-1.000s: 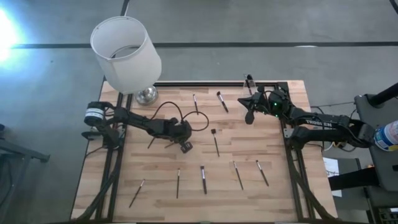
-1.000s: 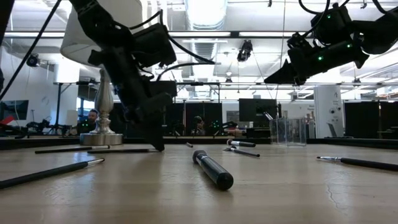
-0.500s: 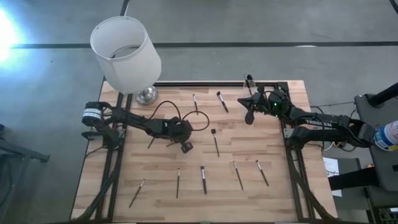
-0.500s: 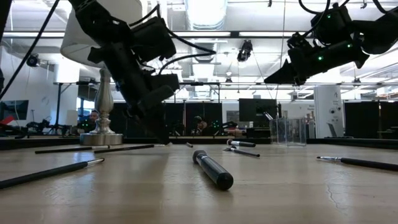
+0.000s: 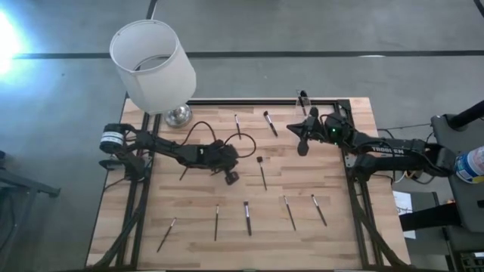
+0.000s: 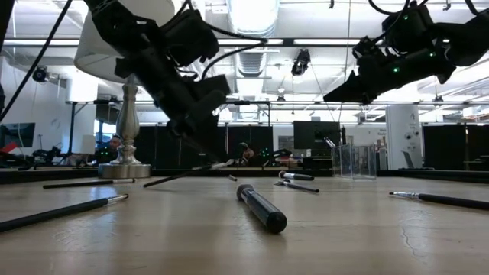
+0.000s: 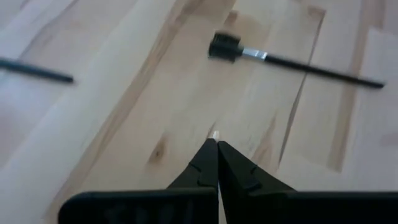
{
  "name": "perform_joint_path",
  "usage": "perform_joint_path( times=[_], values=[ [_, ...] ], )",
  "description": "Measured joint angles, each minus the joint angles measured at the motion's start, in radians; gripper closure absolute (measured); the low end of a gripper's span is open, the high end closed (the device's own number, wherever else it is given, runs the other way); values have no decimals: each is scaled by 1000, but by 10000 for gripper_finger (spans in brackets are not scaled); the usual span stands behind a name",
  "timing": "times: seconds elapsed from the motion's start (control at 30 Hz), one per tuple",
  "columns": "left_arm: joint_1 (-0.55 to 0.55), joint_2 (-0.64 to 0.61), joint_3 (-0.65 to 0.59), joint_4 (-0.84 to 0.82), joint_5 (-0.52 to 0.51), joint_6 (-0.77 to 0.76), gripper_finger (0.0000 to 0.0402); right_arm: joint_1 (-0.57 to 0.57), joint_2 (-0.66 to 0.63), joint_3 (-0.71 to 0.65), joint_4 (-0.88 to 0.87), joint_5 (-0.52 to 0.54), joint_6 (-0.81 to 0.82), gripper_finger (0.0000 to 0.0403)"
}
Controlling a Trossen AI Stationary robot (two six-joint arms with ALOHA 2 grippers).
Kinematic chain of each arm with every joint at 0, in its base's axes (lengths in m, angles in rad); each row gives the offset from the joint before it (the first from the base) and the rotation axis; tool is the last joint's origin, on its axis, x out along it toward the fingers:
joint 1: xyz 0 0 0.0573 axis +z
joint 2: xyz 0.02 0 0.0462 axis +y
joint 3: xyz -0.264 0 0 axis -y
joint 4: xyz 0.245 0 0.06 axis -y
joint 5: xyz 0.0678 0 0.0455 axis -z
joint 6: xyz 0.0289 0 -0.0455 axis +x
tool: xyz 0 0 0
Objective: Put items in baskets/containers
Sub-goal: Put the eyeshadow brush into the transparent organizer
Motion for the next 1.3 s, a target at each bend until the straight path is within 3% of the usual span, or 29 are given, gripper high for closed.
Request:
perform_joint_path(
  times=[0.53,0.8,0.93,1.07,1.3],
  values=[
    [-6,-1,0,218,-1,91,401,160,0,-156,247,-7,122,392],
    [-15,-2,-1,343,-23,139,401,191,0,-158,267,-7,130,351],
    [-22,-4,-39,481,-41,175,401,191,18,-161,284,-7,144,323],
    [-21,-24,-112,661,-43,189,401,196,126,-164,398,-19,167,299],
    [-22,-59,-239,995,-21,214,401,247,454,-91,734,-87,201,262]
  ],
)
